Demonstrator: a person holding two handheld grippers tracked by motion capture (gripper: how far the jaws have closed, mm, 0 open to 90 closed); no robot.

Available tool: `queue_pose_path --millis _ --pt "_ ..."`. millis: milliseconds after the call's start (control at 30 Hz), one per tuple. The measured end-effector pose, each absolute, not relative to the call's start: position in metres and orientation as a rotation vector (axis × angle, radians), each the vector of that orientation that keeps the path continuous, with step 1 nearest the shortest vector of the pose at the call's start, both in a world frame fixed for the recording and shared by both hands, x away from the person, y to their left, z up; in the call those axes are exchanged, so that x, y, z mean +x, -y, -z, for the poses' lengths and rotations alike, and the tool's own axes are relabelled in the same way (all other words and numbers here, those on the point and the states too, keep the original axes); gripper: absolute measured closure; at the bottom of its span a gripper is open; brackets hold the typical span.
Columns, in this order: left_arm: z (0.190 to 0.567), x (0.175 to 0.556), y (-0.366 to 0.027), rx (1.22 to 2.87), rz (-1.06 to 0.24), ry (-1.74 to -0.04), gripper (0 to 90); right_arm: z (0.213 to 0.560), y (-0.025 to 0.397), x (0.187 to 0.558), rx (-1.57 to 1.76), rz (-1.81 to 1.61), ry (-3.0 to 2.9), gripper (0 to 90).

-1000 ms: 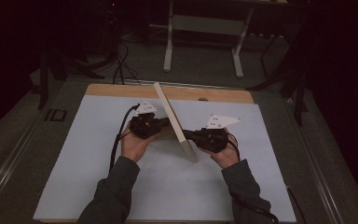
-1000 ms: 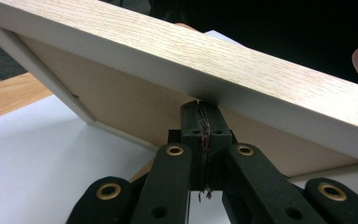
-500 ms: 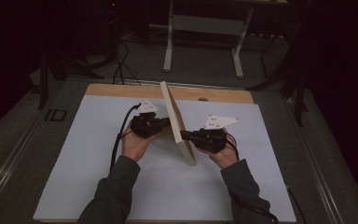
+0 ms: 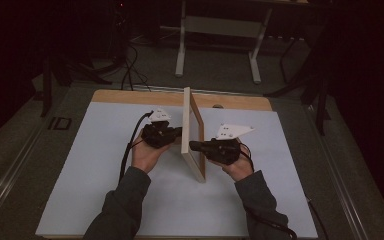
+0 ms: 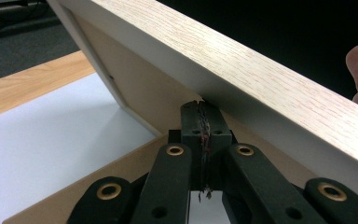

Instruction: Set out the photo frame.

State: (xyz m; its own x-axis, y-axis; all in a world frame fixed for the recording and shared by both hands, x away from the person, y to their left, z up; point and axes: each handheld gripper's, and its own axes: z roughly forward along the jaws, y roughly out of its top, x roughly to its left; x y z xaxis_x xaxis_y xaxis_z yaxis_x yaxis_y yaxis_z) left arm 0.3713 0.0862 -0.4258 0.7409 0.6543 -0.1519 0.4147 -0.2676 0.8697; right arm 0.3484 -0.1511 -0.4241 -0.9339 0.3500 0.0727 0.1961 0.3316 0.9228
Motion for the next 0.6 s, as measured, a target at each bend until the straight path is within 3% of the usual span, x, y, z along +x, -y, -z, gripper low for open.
queue_pose_path --millis 600 --pt "0.428 0.3724 -0.0817 1.91 -0.239 -0.768 90.0 0.4238 0.1439 0.347 0.478 -1.668 -2.461 89.7"
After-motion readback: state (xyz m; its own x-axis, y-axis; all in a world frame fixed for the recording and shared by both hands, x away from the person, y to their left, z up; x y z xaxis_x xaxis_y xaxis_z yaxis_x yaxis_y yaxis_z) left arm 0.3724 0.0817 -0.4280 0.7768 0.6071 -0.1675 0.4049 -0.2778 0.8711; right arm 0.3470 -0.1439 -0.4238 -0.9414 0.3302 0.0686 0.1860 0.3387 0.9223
